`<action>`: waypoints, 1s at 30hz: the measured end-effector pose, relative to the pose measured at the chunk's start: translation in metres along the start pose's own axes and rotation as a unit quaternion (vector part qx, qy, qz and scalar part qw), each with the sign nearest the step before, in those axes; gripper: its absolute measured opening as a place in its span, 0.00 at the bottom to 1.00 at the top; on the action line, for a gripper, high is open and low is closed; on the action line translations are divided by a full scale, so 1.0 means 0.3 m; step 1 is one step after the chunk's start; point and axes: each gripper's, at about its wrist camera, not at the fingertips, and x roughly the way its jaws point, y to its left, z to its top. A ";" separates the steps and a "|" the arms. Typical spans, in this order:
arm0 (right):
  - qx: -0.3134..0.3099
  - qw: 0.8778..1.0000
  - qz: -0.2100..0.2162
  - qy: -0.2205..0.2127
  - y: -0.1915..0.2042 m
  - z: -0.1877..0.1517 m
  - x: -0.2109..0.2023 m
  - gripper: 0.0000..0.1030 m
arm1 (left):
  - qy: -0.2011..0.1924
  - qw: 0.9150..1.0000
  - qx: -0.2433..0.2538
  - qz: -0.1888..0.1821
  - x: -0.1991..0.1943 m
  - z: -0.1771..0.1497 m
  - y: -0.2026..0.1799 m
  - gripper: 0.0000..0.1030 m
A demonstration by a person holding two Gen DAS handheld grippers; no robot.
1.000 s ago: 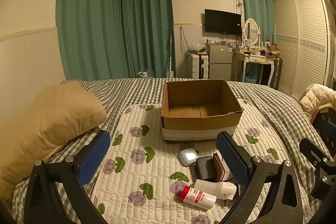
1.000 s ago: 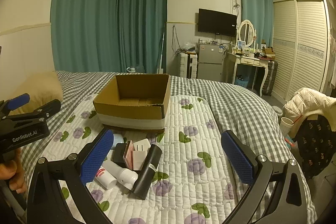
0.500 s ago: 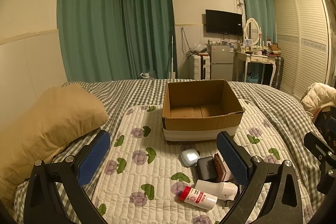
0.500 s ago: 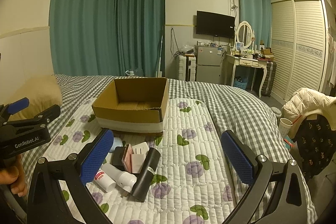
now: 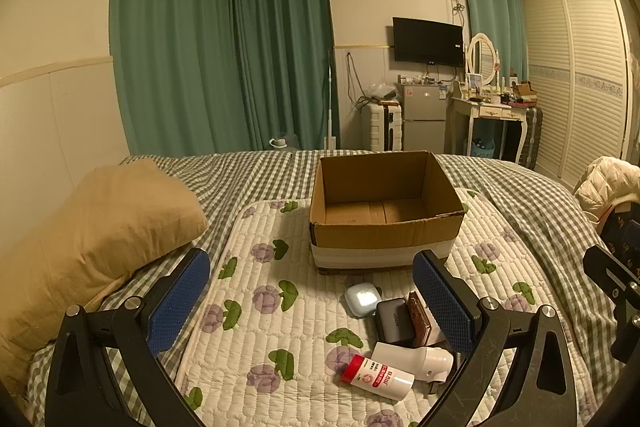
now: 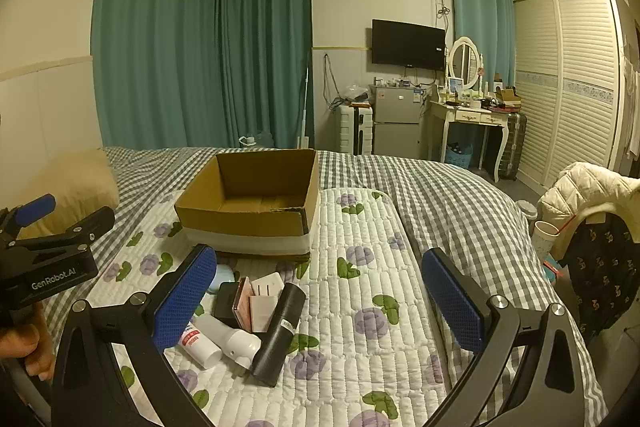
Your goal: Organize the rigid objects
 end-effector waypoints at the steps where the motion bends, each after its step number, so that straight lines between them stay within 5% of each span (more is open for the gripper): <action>1: -0.001 1.000 0.000 0.000 0.001 -0.001 0.000 1.00 | 0.000 1.000 0.000 0.002 0.001 -0.001 0.000 1.00; 30: -0.003 1.000 0.006 -0.008 -0.005 0.000 -0.003 1.00 | 0.003 1.000 -0.002 0.004 0.003 -0.014 -0.005 1.00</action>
